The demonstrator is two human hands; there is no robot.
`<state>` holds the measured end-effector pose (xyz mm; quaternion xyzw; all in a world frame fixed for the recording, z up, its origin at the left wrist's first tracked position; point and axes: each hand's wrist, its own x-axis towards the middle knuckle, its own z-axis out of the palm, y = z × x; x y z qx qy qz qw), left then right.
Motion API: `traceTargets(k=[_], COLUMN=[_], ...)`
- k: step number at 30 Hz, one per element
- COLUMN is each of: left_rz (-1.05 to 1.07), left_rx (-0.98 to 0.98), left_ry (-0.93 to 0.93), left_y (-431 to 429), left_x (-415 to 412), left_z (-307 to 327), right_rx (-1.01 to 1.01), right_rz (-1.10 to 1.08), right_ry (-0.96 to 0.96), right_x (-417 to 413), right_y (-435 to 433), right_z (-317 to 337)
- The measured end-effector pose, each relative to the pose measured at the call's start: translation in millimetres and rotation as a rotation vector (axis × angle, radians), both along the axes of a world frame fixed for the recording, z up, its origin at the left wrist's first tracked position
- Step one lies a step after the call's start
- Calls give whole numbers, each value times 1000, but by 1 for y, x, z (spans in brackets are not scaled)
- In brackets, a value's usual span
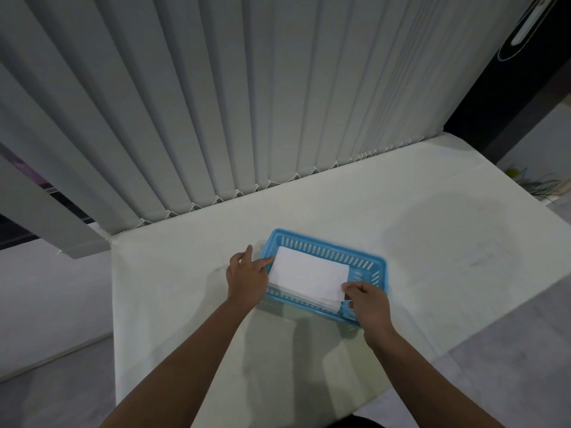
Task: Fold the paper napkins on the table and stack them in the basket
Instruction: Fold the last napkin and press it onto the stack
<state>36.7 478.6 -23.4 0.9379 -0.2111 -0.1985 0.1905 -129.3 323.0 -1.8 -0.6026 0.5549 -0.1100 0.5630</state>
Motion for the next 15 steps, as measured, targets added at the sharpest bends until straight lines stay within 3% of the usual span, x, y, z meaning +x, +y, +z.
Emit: traceTargets(k=[15], left_rz=[23], left_rx=[-39], left_ry=[4], left_y=[2], left_x=[-1], left_z=[-2], right_rx=[-155], right_rz=[56], right_ry=[66], right_x=[-7], right_y=[2], right_z=[-5])
